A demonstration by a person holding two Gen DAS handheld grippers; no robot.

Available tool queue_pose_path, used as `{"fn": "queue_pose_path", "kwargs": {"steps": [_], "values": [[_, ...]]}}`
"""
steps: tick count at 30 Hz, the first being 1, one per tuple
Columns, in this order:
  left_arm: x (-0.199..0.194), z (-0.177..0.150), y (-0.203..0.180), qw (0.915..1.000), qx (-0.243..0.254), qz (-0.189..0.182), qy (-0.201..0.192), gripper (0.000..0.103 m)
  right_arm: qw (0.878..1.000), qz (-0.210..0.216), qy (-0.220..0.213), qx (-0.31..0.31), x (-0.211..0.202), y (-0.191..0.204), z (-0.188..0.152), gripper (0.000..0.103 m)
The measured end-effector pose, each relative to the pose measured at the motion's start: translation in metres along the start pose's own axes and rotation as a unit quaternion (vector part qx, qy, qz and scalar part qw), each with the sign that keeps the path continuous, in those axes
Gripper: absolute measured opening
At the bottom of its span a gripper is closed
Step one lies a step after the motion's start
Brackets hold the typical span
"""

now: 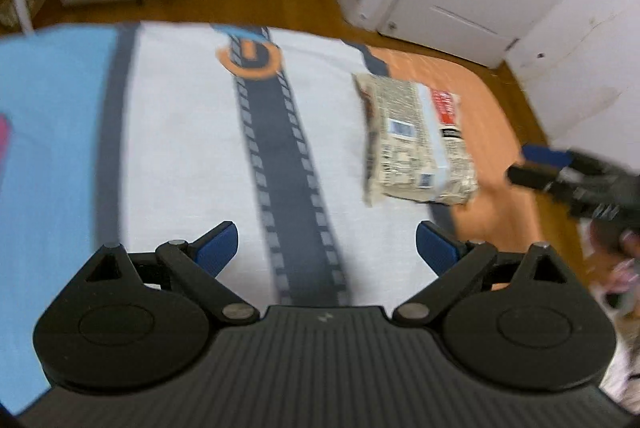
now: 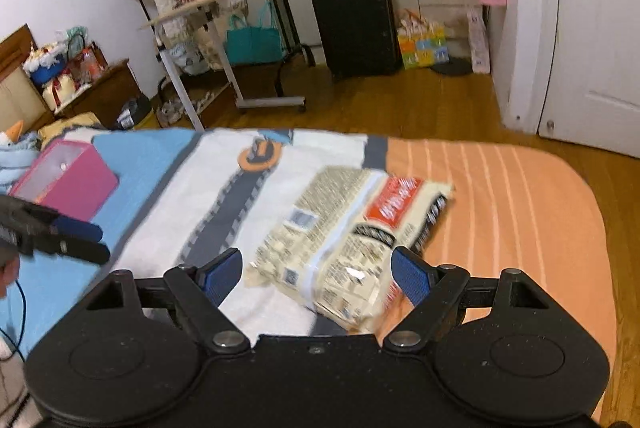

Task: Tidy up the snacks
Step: 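Move both grippers to the beige rice-cracker bag with red label, then grasp the rice-cracker bag with the left gripper while the right gripper grasps it too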

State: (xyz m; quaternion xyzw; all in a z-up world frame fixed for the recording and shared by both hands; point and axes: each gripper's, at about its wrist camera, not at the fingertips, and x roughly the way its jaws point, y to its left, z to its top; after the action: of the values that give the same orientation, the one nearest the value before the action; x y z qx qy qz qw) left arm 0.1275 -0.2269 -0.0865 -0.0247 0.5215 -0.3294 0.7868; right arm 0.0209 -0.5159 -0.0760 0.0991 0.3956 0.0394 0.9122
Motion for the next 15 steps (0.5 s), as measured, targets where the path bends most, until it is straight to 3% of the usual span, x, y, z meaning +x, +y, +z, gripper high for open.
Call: {"fn": "queue_pose_path", "kwargs": {"steps": [7, 15], "values": [[0.043, 0.013, -0.011, 0.9998, -0.003, -0.016, -0.008, 0.097, 0.999, -0.005, 0.045, -0.031, 0.027, -0.016, -0.018, 0.085], [0.084, 0.021, -0.033, 0.9987, 0.019, -0.008, -0.048, 0.094, 0.997, -0.02, 0.04, -0.067, 0.054, -0.023, -0.032, 0.081]]}}
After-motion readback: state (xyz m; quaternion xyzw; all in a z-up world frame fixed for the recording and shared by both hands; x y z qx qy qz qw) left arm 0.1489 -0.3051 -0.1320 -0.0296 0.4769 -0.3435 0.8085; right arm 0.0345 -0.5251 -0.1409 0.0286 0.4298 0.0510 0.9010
